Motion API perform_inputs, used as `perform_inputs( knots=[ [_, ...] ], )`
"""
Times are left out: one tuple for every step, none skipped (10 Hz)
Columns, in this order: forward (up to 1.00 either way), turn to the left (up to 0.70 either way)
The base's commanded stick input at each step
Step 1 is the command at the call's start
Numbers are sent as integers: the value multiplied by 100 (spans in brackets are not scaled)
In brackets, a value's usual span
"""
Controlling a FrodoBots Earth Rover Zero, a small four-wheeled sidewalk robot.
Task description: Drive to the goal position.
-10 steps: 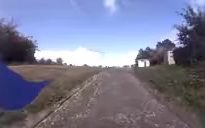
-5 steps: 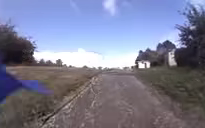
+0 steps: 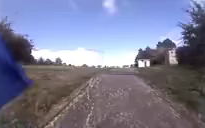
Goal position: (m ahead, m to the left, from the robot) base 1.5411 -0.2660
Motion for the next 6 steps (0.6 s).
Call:
perform_inputs(
  knots=[
    [100,-15],
    [100,-31],
    [100,-36],
    [100,-27],
    [100,-18],
    [100,-10]
  ],
)
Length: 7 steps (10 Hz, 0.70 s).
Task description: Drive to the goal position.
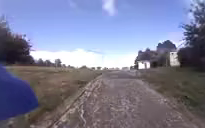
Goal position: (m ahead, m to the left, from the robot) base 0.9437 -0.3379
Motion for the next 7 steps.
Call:
perform_inputs(
  knots=[
    [100,-1],
    [100,0],
    [100,0],
    [100,0],
    [100,0],
    [100,0],
    [100,0]
  ],
)
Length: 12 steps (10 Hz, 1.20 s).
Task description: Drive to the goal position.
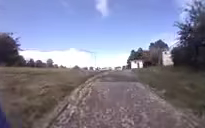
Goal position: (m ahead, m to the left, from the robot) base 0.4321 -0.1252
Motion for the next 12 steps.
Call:
perform_inputs(
  knots=[
    [100,0],
    [100,0],
    [100,0],
    [100,0],
    [100,0],
    [100,0],
    [100,0],
    [100,0],
    [100,0],
    [100,0],
    [100,0],
    [100,0]
  ],
)
